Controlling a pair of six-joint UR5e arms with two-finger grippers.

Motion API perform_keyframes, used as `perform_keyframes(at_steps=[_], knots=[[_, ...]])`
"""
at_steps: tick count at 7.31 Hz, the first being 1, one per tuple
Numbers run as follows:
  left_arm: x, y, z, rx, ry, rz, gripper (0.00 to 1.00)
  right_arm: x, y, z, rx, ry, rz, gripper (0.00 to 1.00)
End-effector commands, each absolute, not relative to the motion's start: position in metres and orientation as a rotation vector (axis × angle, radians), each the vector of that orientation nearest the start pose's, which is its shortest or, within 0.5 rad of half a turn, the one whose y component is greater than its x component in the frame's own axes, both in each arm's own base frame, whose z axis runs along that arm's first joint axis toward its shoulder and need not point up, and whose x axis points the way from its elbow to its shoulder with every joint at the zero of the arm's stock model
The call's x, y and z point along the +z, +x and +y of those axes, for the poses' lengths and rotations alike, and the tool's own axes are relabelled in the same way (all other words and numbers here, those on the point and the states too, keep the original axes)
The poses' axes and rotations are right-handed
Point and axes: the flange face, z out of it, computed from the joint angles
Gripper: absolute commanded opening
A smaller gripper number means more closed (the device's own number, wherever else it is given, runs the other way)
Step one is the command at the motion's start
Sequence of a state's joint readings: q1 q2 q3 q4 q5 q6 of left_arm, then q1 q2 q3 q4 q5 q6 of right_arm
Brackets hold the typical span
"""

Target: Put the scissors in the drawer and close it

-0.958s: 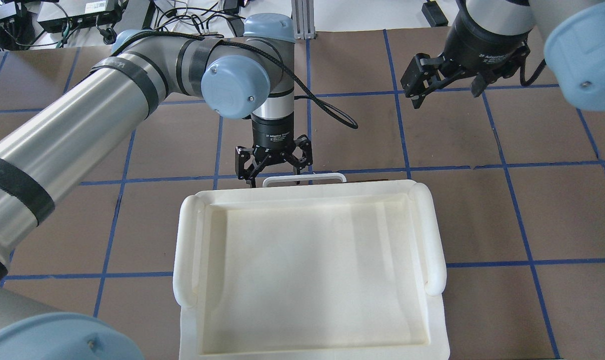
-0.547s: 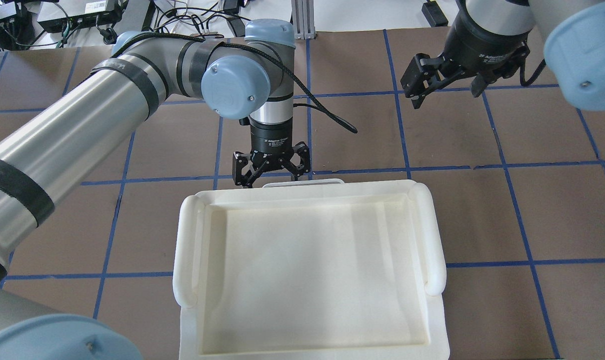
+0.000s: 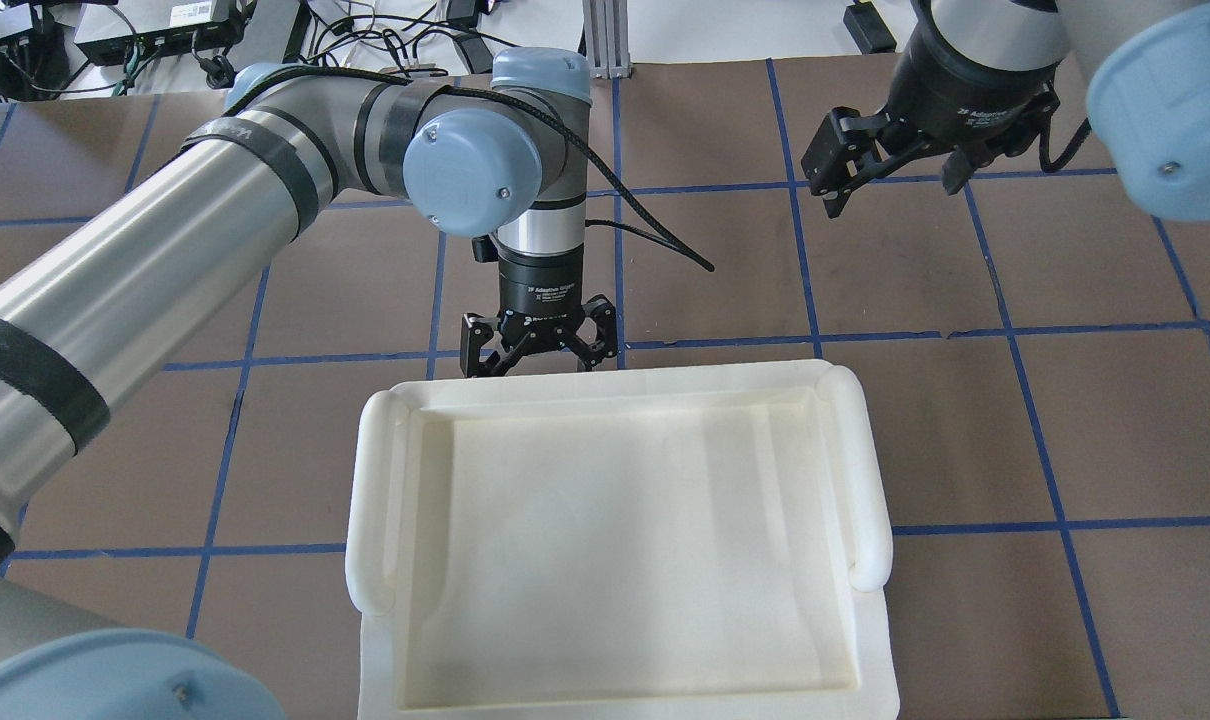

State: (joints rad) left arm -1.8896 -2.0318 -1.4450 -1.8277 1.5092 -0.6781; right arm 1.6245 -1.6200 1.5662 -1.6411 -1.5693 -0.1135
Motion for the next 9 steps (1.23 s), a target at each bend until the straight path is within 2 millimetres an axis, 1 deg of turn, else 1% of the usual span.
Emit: perform_keyframes(at_steps=[1, 3, 4, 5, 6, 7, 8, 9], knots=[[0.273, -0.322, -0.507, 0.814, -0.540, 2.723, 1.00, 0.522, 0.159, -0.474, -0.198, -0.260, 3.127, 1.00], [0.271, -0.322, -0.507, 0.820, -0.541, 2.717, 1.00, 0.521, 0.159, -0.474, -0.193, -0.262, 3.127, 1.00], [0.277, -0.321, -0.508, 0.803, -0.534, 2.729, 1.00, 0.521, 0.159, -0.474, -0.190, -0.262, 3.128, 1.00], [0.284, -0.311, -0.521, 0.746, -0.530, 2.742, 1.00, 0.521, 0.159, -0.474, -0.193, -0.272, 3.126, 1.00], [0.294, -0.297, -0.543, 0.681, -0.537, 2.797, 1.00, 0.522, 0.159, -0.474, -0.198, -0.274, 3.125, 1.00], [0.313, -0.285, -0.555, 0.656, -0.504, 2.856, 1.00, 0.522, 0.159, -0.474, -0.195, -0.274, 3.128, 1.00], [0.323, -0.278, -0.563, 0.627, -0.503, 2.881, 1.00, 0.521, 0.159, -0.474, -0.193, -0.274, 3.128, 1.00], [0.336, -0.269, -0.577, 0.509, -0.380, 2.973, 1.00, 0.521, 0.159, -0.474, -0.193, -0.274, 3.126, 1.00]])
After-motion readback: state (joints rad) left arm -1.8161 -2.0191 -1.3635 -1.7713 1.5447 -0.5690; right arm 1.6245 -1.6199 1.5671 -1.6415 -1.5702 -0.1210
